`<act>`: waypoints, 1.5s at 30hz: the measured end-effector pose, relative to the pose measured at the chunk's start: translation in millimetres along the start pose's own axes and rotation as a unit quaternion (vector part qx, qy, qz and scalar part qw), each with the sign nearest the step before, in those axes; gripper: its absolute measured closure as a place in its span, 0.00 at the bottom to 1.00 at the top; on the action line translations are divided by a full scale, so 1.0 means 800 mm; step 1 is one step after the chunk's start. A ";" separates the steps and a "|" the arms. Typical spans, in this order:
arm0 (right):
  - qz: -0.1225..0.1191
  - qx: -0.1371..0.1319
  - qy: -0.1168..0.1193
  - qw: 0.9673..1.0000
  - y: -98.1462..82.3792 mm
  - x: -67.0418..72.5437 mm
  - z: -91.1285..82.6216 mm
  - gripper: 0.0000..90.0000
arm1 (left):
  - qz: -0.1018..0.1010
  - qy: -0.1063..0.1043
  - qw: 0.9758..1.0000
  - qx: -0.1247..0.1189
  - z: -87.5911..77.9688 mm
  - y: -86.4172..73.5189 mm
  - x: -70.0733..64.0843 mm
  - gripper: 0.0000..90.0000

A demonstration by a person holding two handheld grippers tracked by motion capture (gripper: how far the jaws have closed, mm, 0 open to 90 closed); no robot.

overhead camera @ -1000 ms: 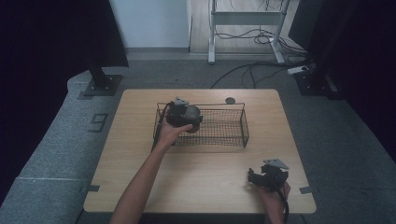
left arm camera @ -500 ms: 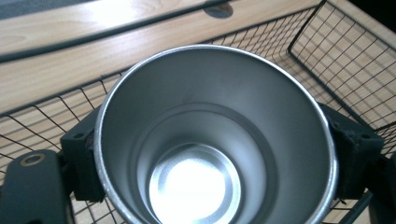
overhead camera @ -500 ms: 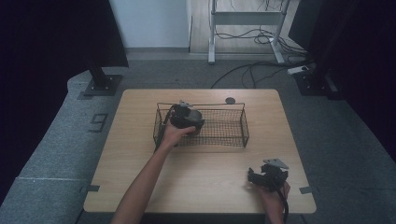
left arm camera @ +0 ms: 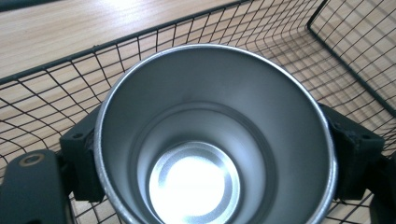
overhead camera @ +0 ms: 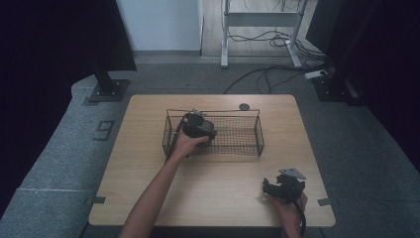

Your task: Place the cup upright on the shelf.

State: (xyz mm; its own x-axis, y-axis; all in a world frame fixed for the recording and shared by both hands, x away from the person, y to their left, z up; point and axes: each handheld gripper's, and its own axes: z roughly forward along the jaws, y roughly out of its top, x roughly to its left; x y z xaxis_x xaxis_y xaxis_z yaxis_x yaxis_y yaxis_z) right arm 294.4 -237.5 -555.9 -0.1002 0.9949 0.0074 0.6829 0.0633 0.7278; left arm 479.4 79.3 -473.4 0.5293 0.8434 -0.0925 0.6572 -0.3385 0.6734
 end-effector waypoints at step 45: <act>-0.002 -0.001 0.004 1.000 0.000 0.001 -0.001 0.08 | -0.006 0.003 1.000 -0.027 -0.038 0.005 0.000 0.07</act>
State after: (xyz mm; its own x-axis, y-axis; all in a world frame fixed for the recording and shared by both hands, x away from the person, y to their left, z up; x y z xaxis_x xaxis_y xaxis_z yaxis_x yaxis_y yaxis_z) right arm 293.9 -237.1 -555.6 -0.1083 0.9941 0.0104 0.6806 0.0665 0.7297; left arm 465.6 90.5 -448.5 0.5188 0.8493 -0.0971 0.6331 -0.3054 0.7113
